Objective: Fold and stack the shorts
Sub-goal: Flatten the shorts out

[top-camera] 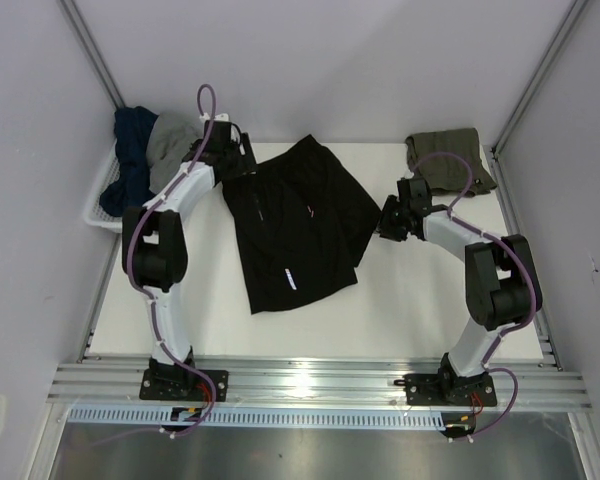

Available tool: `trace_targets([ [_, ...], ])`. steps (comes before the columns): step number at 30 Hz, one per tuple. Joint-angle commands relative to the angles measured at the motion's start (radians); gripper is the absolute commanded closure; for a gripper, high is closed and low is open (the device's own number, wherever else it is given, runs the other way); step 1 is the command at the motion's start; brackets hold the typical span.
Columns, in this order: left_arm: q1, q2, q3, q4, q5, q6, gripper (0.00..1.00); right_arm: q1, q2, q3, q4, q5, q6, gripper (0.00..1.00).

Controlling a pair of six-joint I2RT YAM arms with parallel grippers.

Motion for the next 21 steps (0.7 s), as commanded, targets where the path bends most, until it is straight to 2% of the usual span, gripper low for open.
trace_targets([
  [1,-0.007,0.035,0.067,-0.033,-0.079,0.017,0.18,-0.002,0.003,0.003,0.028,0.042,-0.019,0.66],
  [11,-0.007,0.109,0.116,-0.07,-0.079,0.018,0.2,-0.025,0.094,0.026,0.071,0.042,0.001,0.63],
  [21,-0.004,0.097,0.079,-0.095,-0.093,0.033,0.2,-0.013,0.166,0.077,0.069,0.048,0.013,0.63],
])
